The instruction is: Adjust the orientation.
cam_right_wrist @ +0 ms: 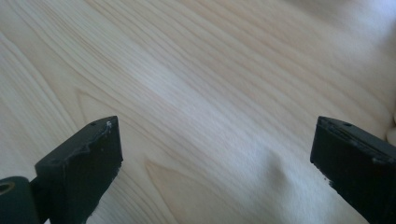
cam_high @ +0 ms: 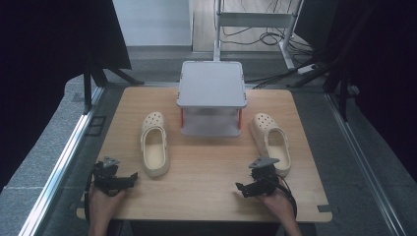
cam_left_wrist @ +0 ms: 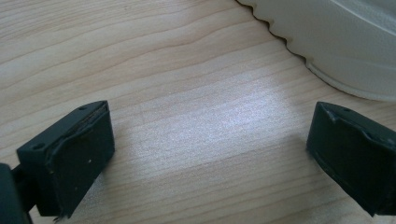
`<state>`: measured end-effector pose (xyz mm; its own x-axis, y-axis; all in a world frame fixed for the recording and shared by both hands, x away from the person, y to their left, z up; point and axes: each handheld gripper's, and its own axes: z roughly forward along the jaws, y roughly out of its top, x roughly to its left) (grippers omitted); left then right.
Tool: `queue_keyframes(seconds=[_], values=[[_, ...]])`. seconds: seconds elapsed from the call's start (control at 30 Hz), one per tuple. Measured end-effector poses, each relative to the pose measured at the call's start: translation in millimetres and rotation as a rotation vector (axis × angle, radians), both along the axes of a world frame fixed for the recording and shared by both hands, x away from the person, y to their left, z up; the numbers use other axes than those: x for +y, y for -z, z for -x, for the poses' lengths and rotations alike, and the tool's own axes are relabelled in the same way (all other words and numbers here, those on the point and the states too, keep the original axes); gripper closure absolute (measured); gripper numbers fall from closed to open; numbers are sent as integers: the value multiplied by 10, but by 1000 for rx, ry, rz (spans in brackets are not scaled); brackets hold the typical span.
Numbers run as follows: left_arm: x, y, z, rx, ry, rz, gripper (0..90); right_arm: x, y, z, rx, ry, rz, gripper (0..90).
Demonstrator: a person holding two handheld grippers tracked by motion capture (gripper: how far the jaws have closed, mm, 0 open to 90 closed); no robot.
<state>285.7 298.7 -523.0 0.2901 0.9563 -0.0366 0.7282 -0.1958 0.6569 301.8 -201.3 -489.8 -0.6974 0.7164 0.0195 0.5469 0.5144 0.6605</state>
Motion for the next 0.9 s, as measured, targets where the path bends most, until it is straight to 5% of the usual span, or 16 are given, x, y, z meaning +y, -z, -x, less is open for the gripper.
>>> queue_keyframes(seconds=[0.9], values=[[-5,0,1,-1,7,2,8,745,-349,-495,35,-125,-60,34]])
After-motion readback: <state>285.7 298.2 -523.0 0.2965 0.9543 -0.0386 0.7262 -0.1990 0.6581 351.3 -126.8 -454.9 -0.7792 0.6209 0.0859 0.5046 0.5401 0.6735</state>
